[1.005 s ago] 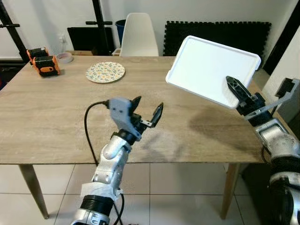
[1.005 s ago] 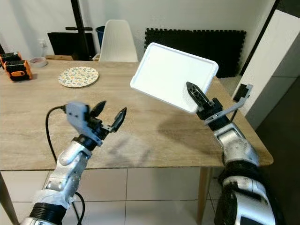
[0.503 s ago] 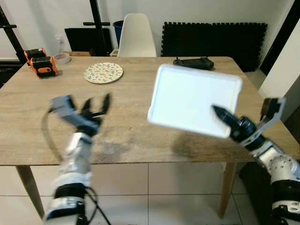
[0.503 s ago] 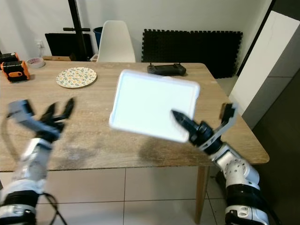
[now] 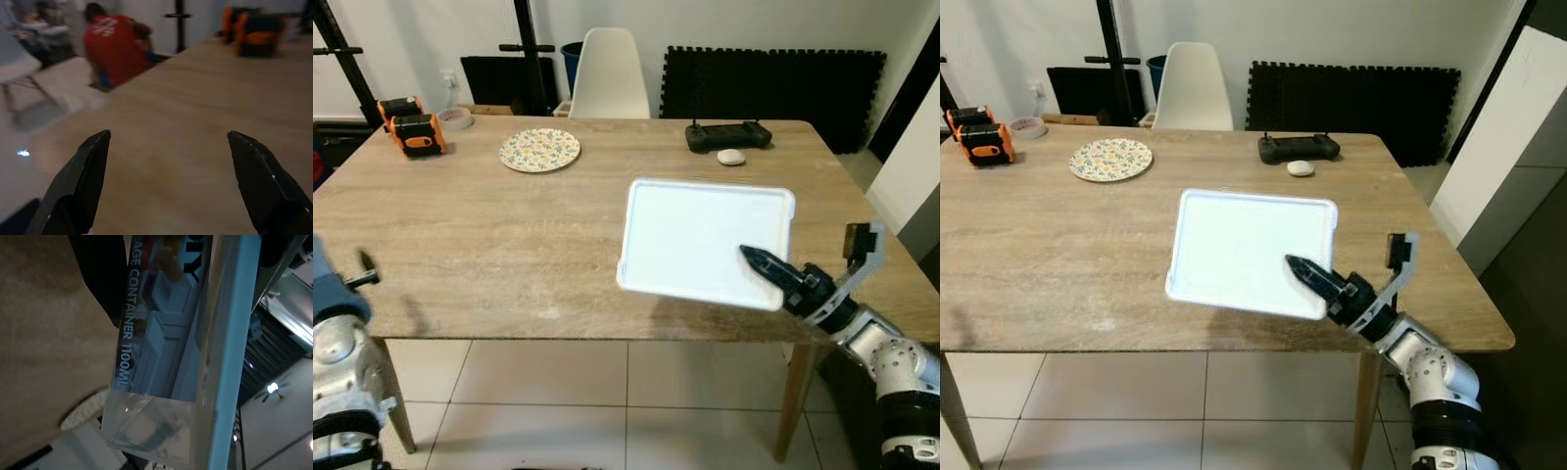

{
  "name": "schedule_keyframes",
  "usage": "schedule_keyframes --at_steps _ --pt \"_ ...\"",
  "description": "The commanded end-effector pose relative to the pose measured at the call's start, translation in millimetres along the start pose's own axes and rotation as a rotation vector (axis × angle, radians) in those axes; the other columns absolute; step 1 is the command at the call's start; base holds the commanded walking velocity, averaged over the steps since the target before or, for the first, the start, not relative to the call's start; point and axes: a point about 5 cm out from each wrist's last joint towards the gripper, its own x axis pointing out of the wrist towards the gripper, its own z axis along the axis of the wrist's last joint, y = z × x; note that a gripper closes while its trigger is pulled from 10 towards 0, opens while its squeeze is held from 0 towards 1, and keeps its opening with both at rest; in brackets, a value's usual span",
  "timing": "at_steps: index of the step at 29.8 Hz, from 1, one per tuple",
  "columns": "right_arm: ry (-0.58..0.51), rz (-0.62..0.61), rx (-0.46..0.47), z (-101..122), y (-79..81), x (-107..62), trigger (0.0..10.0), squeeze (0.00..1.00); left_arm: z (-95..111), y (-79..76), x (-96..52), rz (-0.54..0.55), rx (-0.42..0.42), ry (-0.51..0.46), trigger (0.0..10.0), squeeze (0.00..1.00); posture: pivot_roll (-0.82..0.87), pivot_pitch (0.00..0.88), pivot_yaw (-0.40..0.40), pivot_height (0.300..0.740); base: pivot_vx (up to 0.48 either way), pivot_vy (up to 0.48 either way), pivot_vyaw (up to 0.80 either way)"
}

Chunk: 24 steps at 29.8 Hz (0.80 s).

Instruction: Restocking fridge

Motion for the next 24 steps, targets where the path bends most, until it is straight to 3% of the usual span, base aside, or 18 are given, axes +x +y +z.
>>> schedule_keyframes --at_steps 1,7,8,11,15,17,22,24 --pt "0.044 0.006 -0.029 -6 0.5 -7.5 10.0 0.0 -4 19.1 1.2 0.062 0.085 0.008 10.0 0.0 -0.06 0.0 -0.006 0.74 0.0 0.0 0.0" --pt "0.093 0.132 0.026 -15 16.5 -17.3 10.0 0.0 -38 43.3 -13.2 0.135 0.125 0.151 10.0 0.0 -0.06 0.0 0.001 0.74 0.0 0.0 0.0" --pt "0.08 0.198 0.063 -14 25.4 -17.5 10.0 0.0 -52 43.6 -22.1 0.139 0.125 0.208 10.0 0.0 -0.06 0.0 0.001 0.74 -0.251 0.0 0.0" --pt "0.089 0.266 0.063 -15 34.2 -18.0 10.0 0.0 -64 41.7 -30.8 0.133 0.147 0.247 10.0 0.0 -0.06 0.0 0.001 0.74 -0.337 0.0 0.0" --pt "0.115 0.26 0.058 -19 34.9 -14.3 10.0 0.0 -79 41.9 -42.1 0.132 0.167 0.3 10.0 0.0 -0.06 0.0 0.001 0.74 -0.339 0.0 0.0" --pt "0.199 0.252 0.052 -34 34.7 -11.9 10.0 0.0 -107 40.7 -65.5 0.125 0.193 0.417 10.0 0.0 -0.06 0.0 -0.002 0.74 -0.321 0.0 0.0" --pt "0.28 0.243 0.054 -48 34.8 -14.3 10.0 0.0 -123 42.1 -80.4 0.116 0.207 0.493 10.0 0.0 -0.06 0.0 -0.005 0.74 -0.318 0.0 0.0" --pt "0.329 0.247 0.068 -57 36.3 -16.8 10.0 0.0 -134 43.7 -92.9 0.108 0.218 0.554 10.0 0.0 -0.06 0.0 -0.007 0.74 -0.315 0.0 0.0"
